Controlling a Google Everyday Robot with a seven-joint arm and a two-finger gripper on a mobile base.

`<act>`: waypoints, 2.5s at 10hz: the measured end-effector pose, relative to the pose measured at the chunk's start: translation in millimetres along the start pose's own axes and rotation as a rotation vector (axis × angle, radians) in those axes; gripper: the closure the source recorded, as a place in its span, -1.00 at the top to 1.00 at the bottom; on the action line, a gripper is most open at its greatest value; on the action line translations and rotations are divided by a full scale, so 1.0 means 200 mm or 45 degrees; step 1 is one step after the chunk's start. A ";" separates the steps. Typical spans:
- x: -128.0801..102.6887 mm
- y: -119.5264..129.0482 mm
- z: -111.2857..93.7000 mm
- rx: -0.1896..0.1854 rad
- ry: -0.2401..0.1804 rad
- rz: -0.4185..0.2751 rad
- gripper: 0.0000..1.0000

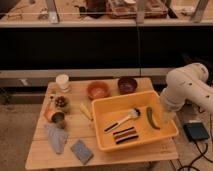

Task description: Place sponge in purple bowl

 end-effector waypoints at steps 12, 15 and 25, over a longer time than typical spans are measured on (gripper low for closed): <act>-0.50 0.22 -0.22 0.030 -0.341 -0.042 0.30; -0.71 0.54 -0.33 0.056 -0.515 -0.040 0.30; -1.13 0.89 -0.33 0.043 -0.681 0.010 0.30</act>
